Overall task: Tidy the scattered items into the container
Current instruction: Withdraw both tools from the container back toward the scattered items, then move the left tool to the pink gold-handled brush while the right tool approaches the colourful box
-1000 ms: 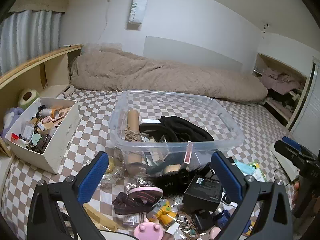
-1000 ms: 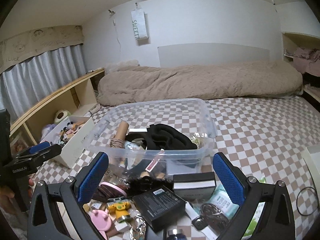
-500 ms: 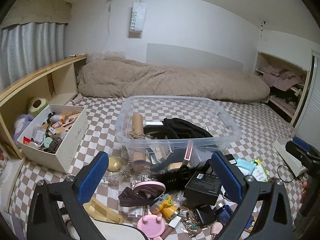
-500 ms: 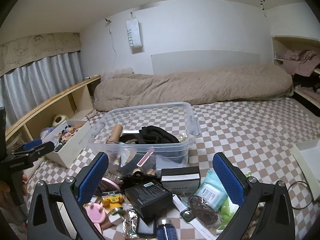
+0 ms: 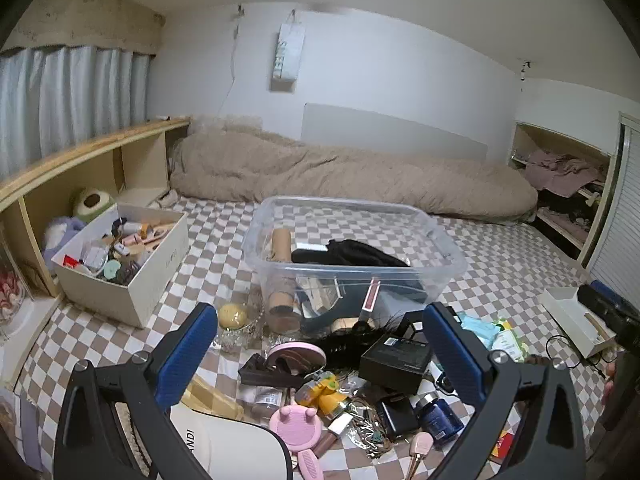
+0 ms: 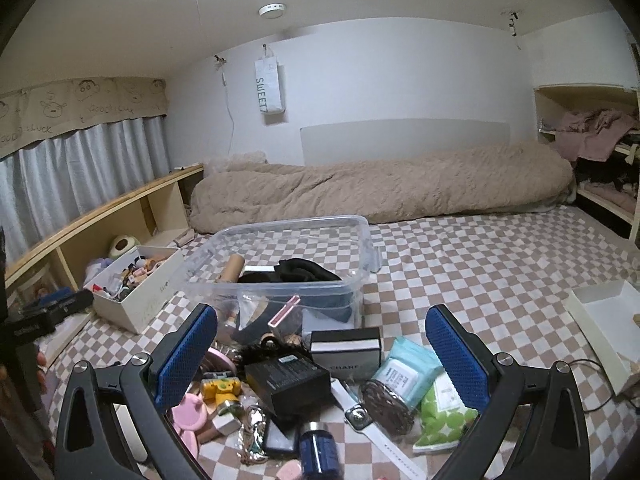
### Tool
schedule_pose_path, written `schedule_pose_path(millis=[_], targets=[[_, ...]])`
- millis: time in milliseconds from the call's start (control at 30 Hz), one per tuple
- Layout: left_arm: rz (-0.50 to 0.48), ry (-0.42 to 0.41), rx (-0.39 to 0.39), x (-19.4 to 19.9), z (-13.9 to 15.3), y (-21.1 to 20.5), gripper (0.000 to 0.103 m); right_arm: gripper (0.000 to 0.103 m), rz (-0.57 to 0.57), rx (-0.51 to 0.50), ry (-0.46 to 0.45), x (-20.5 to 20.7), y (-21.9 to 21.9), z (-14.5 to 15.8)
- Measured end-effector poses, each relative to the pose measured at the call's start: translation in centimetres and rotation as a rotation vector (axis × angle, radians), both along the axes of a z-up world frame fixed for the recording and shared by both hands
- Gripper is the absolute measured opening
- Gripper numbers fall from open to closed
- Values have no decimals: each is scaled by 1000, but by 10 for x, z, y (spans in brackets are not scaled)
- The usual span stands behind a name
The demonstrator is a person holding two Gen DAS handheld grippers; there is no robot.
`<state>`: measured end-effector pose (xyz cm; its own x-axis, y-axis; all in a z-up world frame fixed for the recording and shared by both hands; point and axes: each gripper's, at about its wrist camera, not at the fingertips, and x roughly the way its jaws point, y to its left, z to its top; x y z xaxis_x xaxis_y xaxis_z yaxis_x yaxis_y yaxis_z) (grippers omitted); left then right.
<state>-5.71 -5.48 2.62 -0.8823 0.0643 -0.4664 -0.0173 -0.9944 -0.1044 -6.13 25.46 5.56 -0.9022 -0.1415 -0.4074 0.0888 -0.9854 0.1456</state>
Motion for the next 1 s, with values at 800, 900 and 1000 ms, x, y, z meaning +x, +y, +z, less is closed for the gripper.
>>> schedule_pose_path(millis=[800,900,1000], targets=[[-113,-125,-42,43,-82,84,103,103,-23,81,-167,57,41,-104],[-128,-175,-47,44,-102,98,103,103,-13,85,-219,57,42,-125],[-137,-230,-38,44,-123,109,103,103,-18,91,-271,56,44,-146]])
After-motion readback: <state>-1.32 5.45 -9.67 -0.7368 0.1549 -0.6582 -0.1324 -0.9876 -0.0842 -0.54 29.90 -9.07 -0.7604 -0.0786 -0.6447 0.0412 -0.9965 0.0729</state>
